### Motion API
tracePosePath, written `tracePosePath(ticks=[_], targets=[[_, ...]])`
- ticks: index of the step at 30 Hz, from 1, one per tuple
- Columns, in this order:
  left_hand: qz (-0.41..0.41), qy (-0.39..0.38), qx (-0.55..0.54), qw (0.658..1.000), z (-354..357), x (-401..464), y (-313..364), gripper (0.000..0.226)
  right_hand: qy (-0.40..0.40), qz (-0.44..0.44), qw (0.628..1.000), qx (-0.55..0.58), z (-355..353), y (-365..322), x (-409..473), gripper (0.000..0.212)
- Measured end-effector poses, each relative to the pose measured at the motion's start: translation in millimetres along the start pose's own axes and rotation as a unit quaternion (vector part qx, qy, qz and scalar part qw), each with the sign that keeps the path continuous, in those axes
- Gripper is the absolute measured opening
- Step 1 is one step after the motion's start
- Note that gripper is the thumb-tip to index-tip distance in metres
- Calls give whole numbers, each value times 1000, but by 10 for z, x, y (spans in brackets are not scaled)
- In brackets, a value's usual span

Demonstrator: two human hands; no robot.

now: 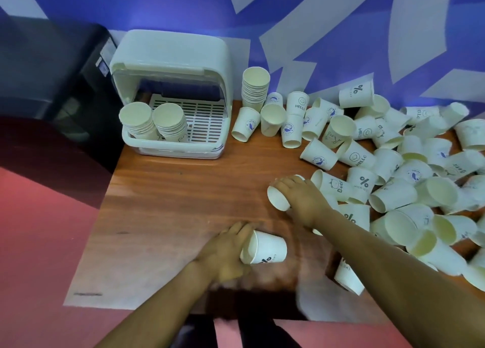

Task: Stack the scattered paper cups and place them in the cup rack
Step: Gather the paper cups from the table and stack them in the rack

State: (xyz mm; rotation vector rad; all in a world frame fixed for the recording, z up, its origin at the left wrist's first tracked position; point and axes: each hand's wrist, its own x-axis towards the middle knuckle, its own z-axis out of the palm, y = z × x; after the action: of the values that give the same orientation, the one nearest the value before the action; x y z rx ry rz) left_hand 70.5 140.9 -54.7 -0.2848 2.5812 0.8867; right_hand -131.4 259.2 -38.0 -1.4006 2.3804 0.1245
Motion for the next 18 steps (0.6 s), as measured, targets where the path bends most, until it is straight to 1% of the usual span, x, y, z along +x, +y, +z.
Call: tracePosePath(ticks=[4,6,9,13,15,18], targets=[[1,63,-64,996,-238,-56,-75,74,82,58,990,97,-164,-72,-48,77],[5,89,-81,993,-397,-64,-126,70,121,80,983,116,-235,-147,-51,78],[9,112,-82,990,-687,-87,-186,71,144,106,970,166,-351,-329,-14,79],[11,168,-76,983,-1106,-185,-387,80,161,98,959,213,-596,-622,118,83],[1,196,-57,979,-1333,-257,-532,81,177,83,955,224,-751,-786,214,79],[-18,235,-56,970,-1673,-389,-737,81,193,62,951,232,-950,-1057,387,73]])
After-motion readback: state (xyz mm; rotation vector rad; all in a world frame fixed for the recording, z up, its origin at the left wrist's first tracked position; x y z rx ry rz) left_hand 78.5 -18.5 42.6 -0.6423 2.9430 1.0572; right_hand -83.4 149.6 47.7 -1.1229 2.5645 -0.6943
